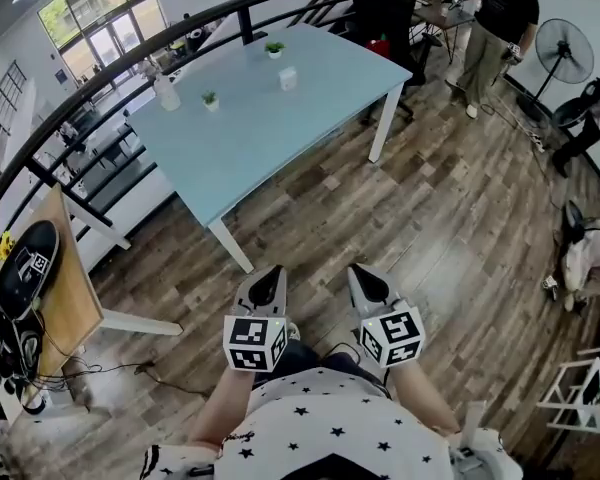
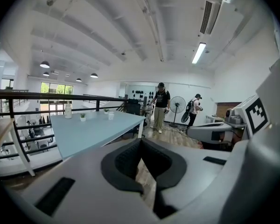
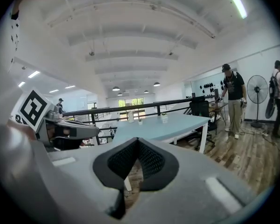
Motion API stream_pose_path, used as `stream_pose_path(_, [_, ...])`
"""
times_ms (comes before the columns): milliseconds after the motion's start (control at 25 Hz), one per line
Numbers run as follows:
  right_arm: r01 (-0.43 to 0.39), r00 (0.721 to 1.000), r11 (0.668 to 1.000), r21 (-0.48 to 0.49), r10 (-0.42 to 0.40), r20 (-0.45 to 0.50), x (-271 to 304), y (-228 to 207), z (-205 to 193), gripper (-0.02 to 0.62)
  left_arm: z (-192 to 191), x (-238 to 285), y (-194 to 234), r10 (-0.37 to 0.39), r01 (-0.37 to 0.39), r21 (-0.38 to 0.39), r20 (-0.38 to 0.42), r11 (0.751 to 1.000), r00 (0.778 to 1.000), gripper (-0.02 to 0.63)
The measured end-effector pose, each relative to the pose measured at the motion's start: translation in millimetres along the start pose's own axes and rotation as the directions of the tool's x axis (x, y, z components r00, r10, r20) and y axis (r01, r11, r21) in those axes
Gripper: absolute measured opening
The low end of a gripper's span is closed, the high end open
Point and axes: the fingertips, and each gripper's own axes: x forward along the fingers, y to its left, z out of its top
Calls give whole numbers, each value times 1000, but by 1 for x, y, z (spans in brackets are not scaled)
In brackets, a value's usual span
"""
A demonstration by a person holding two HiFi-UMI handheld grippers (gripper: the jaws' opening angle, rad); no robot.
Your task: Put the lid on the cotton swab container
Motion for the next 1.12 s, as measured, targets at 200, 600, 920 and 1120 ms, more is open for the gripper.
stream_pose_path(200, [0, 1000, 1000, 13, 0, 7, -3, 6, 2, 6, 1, -6, 1, -8, 8, 2, 8, 1000, 1000, 2])
stream_pose_path(600, [3, 1000, 998, 59, -3, 12, 27, -2, 0, 6, 1, 18, 23, -9, 9, 24, 3, 1000, 1000, 3])
stream_pose_path(920, [7, 1000, 998, 70, -7, 0, 92, -27, 16, 28, 20, 75, 64, -28, 28, 36, -9, 999, 1000, 26])
stream_pose_path(1120, [8, 1000, 998, 59, -8, 2, 143, -51, 36, 49, 39, 120, 94, -41, 41, 49, -10, 998, 999, 67])
